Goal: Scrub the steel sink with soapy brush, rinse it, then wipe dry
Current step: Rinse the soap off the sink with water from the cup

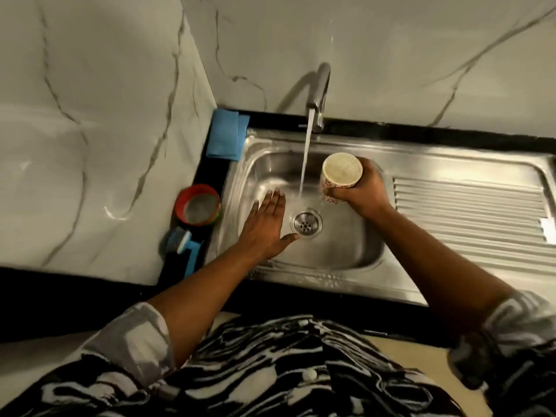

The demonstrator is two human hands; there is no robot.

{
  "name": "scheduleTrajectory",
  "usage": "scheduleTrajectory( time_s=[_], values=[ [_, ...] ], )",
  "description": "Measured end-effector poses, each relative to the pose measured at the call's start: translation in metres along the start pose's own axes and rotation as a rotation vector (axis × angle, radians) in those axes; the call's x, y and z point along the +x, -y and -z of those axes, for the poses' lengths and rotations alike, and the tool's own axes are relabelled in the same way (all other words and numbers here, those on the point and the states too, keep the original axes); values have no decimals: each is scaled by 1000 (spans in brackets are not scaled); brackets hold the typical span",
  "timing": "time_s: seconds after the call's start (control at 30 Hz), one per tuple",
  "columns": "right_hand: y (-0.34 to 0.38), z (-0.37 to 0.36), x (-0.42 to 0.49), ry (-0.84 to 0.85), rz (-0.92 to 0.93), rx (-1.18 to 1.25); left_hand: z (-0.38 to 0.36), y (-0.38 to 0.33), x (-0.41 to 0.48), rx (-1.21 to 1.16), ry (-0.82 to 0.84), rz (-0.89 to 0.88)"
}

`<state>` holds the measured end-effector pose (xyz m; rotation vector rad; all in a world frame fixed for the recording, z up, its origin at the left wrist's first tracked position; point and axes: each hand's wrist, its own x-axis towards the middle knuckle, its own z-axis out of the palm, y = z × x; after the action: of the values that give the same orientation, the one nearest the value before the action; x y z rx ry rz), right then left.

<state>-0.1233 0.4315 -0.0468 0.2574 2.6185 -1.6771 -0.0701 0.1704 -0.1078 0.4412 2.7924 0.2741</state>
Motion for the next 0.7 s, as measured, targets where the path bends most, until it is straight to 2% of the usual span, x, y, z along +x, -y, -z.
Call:
scheduleTrajectory(
  time_s=[0.13,0.27,0.4,0.7],
  values=[
    [-29,44,-54,49,-76,15,-25,-44,-33,-90,6,-85],
    [-43,86,-109,53,-139,-11,-57,-94,-57,-40,85,-231],
    [-60,120,-143,94,-129,-114,-82,-144,-61,21,145,-289],
    [-84,141,-166,214,-47,-331,-96,-186,-43,8,147,-21]
  ],
)
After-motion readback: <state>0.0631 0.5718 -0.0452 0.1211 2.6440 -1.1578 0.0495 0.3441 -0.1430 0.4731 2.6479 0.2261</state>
